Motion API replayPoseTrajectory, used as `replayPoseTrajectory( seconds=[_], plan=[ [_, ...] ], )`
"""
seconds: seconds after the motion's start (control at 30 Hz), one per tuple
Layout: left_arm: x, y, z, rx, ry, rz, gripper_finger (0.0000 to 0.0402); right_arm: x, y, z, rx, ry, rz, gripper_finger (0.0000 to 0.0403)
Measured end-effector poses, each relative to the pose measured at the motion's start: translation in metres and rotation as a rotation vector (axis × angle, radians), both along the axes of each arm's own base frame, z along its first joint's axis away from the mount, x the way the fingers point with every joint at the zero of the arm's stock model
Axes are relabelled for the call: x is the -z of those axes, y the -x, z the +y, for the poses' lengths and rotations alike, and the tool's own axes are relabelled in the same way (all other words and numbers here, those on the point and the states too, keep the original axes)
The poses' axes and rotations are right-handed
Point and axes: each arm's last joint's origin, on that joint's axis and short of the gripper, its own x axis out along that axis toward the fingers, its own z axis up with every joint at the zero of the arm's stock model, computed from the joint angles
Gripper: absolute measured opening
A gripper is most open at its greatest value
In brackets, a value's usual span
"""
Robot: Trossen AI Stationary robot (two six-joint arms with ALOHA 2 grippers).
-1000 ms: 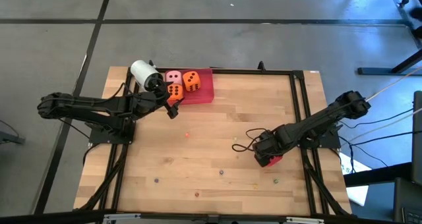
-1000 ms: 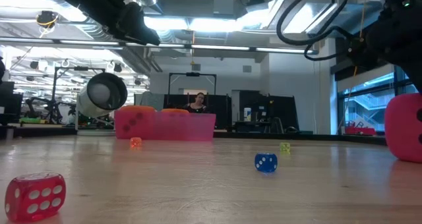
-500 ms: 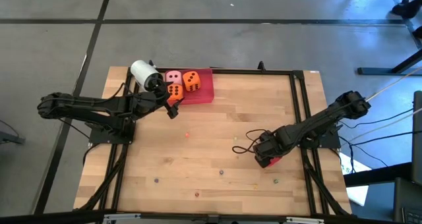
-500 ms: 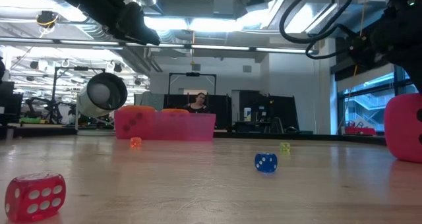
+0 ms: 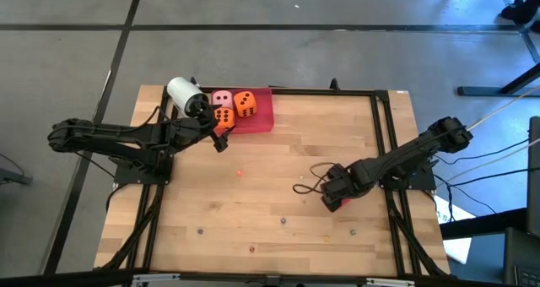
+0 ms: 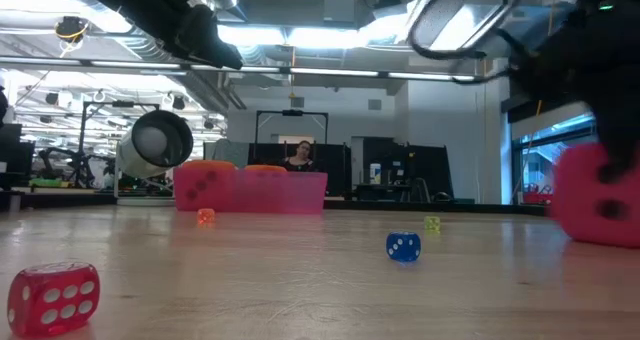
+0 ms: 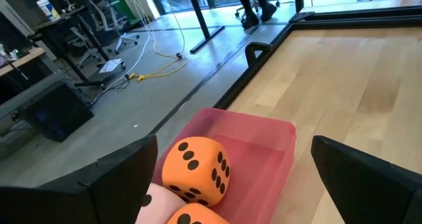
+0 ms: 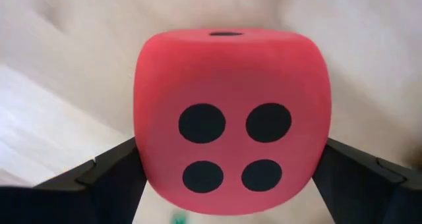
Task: Pick & Place Dice
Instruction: Put the large red die into the red bin
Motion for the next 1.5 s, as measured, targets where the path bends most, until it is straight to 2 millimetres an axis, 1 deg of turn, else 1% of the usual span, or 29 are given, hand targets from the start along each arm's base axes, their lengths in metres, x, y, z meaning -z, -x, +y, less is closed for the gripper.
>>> replayPoseTrajectory(
  seconds=[0.13, 0.23, 0.4, 0.5, 0.57, 0.67, 0.73, 0.83, 0.93, 1.03, 1.13, 1.2, 1.3, 1.4, 1.5],
  plan=[
    [0.000, 0.000, 0.000, 0.005, -0.014, 0.014, 0.0396, -0.015, -0.013, -0.003, -0.098, 0.085, -0.107, 0.0371],
    [0.000, 0.000, 0.000, 0.006, -0.015, 0.015, 0.0396, -0.025, -0.022, -0.010, -0.173, 0.173, -0.165, 0.0371],
    [0.000, 0.000, 0.000, 0.006, -0.015, 0.016, 0.0396, -0.042, -0.042, -0.028, -0.293, 0.425, -0.299, 0.0371],
    [0.000, 0.000, 0.000, 0.006, -0.015, 0.016, 0.0396, -0.049, -0.058, -0.042, -0.333, 0.601, -0.405, 0.0371],
    [0.000, 0.000, 0.000, 0.006, -0.016, 0.016, 0.0396, -0.054, -0.072, -0.053, -0.404, 0.685, -0.467, 0.0371],
    [0.000, 0.000, 0.000, 0.006, -0.015, 0.016, 0.0396, -0.066, -0.093, -0.069, -0.504, 0.770, -0.598, 0.0371],
    [0.000, 0.000, 0.000, 0.006, -0.015, 0.015, 0.0396, -0.074, -0.109, -0.079, -0.590, 0.801, -0.726, 0.0371],
    [0.000, 0.000, 0.000, 0.007, -0.015, 0.015, 0.0396, -0.076, -0.126, -0.096, -0.733, 0.863, -0.831, 0.0371],
    [0.000, 0.000, -0.001, 0.030, -0.008, 0.014, 0.0396, -0.065, -0.138, -0.112, -0.852, 0.941, -0.793, 0.0371],
    [0.001, -0.001, -0.002, 0.086, 0.011, 0.017, 0.0396, -0.049, -0.150, -0.131, -0.906, 1.015, -0.730, 0.0371],
    [0.002, -0.002, -0.003, 0.133, 0.028, 0.022, 0.0396, -0.041, -0.164, -0.152, -0.944, 0.997, -0.661, 0.0371],
    [0.003, -0.002, -0.004, 0.151, 0.034, 0.025, 0.0396, -0.041, -0.175, -0.165, -0.970, 0.978, -0.617, 0.0371],
    [0.004, -0.002, -0.004, 0.154, 0.038, 0.038, 0.0396, -0.048, -0.189, -0.182, -0.997, 0.955, -0.561, 0.0371],
    [0.005, -0.002, -0.004, 0.151, 0.041, 0.048, 0.0396, -0.052, -0.199, -0.198, -1.042, 0.868, -0.496, 0.0371],
    [0.006, -0.001, -0.004, 0.149, 0.042, 0.058, 0.0396, -0.051, -0.209, -0.212, -1.021, 0.801, -0.484, 0.0371]
  ],
)
